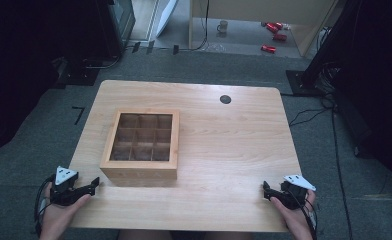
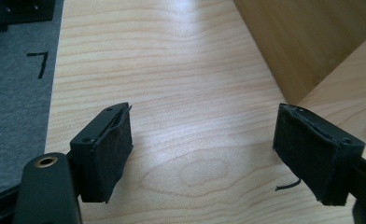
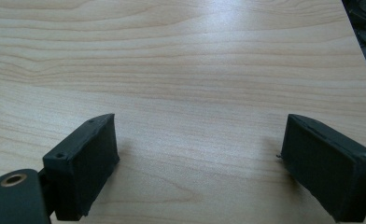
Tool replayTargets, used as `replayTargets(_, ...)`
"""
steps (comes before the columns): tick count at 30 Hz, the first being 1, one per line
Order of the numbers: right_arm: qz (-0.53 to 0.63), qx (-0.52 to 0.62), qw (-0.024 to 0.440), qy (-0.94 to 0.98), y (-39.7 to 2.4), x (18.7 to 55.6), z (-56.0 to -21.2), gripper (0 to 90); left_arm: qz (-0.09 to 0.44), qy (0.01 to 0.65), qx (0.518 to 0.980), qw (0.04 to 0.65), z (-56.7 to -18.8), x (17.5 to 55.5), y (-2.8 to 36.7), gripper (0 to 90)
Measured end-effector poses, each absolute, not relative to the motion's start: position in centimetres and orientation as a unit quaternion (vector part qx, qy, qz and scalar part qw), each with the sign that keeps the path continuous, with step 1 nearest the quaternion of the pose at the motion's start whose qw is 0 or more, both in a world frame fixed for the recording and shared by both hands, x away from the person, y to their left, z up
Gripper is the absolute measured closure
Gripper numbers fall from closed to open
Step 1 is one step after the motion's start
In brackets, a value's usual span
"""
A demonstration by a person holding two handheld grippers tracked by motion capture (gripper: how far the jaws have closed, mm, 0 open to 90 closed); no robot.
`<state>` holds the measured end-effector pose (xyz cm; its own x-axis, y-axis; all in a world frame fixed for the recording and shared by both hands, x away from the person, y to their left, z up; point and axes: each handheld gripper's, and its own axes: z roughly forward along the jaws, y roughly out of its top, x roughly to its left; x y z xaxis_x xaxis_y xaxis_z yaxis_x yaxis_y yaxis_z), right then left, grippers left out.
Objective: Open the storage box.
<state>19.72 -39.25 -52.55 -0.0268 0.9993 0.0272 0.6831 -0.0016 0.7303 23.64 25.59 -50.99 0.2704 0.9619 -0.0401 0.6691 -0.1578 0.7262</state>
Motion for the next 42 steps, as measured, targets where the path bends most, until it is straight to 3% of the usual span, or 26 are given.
replayTargets(17, 0.293, 0.645, 0.269, 0.652, -39.1, 19.9, -52.5, 10.7, 0.157, 0.510, 0.724, 0.438, -47.8, 23.7, 24.2, 31.2)
replayTargets(24, 0.286, 0.654, 0.270, 0.646, -38.8, 20.0, -52.4, 13.2, 0.149, 0.501, 0.745, 0.415, -47.5, 24.4, 22.3, 41.0)
replayTargets(36, 0.299, 0.624, 0.283, 0.664, -35.1, 20.1, -50.3, 13.4, 0.137, 0.503, 0.745, 0.417, -47.2, 24.6, 21.7, 43.3)
replayTargets(42, 0.327, 0.610, 0.267, 0.671, -32.4, 20.4, -49.3, 13.5, 0.128, 0.504, 0.745, 0.418, -47.2, 24.8, 21.9, 43.5)
